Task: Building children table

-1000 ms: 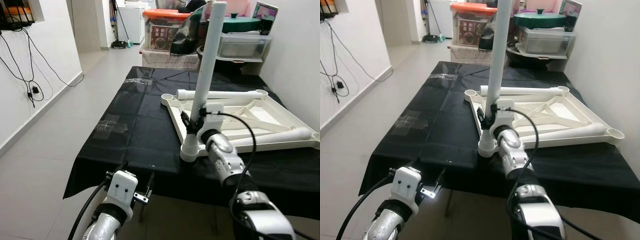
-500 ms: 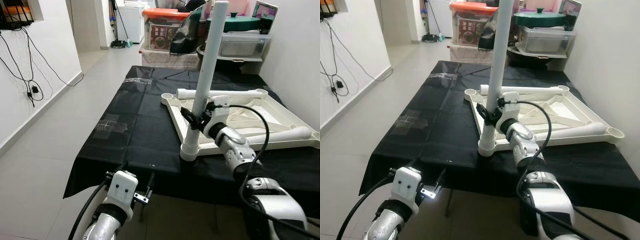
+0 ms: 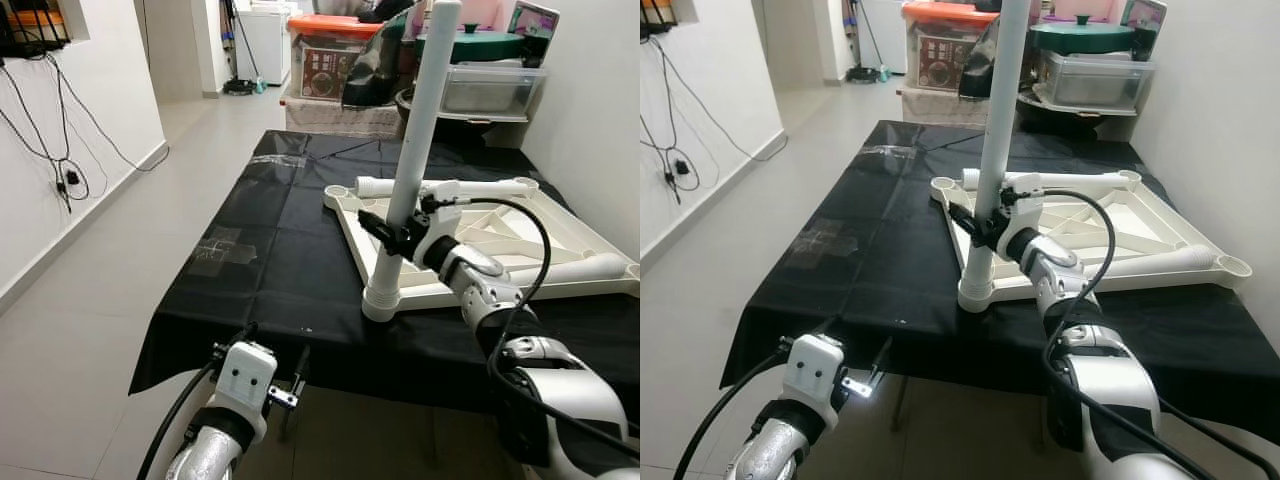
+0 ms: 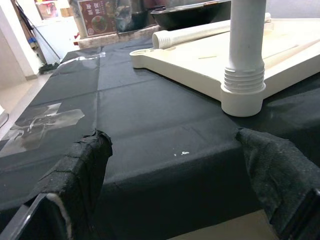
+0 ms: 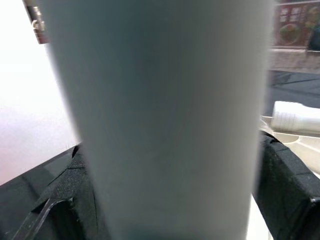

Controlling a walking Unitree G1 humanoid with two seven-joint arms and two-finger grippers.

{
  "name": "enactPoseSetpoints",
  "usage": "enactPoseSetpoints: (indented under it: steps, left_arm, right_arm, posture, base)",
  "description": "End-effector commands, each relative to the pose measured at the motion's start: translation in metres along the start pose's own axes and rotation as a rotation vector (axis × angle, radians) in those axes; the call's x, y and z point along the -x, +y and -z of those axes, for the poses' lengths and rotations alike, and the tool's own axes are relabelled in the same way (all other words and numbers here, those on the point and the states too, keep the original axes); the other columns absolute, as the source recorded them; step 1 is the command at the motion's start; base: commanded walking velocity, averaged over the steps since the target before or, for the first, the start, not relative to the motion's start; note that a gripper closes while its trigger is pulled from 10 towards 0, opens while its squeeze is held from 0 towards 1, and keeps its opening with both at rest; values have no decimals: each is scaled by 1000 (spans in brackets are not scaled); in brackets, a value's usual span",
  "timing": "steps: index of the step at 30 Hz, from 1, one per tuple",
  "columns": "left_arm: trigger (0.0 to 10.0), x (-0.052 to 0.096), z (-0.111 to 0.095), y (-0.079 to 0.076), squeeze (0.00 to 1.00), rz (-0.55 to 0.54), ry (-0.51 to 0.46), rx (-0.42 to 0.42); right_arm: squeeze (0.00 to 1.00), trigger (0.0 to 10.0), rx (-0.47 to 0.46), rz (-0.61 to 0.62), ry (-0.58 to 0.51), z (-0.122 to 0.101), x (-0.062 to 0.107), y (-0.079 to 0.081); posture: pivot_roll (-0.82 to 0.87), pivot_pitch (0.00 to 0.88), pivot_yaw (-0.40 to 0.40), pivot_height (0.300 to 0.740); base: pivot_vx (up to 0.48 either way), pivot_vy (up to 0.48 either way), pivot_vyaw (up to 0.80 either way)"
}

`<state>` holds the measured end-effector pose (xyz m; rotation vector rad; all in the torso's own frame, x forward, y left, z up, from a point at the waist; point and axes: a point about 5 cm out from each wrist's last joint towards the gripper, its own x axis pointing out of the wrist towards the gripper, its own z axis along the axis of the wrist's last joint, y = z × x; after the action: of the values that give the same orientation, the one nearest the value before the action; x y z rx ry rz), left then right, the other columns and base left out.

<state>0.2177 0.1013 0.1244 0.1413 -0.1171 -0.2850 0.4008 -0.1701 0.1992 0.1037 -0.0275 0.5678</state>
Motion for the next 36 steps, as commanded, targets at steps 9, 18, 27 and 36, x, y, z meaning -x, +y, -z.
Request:
enactPoseSetpoints:
  steps: [9, 18, 27, 36]
  left_arm:
    - [10000, 2, -2, -1, 0, 10, -5, -15]
    - [10000, 2, -1, -1, 0, 7, -4, -16]
    - [10000, 2, -1, -1, 0, 6, -3, -14]
    - [10000, 0, 0, 0, 0, 11, -5, -14]
  right_arm:
    - [0, 2275, 13, -96, 44, -8, -5, 5]
    - [0, 0, 8, -136, 47, -2, -9, 13]
    - [0, 0, 27, 10, 37, 19, -5, 12]
    - [0, 0, 90, 609, 54, 46, 12, -3]
  posture:
    - [82, 0, -69, 740]
    - [84, 0, -71, 740]
    - [75, 0, -65, 740]
    - [57, 0, -54, 740]
  base:
    - [0, 0, 0]
    - [0, 0, 0]
    - [0, 0, 0]
    - [0, 0, 0]
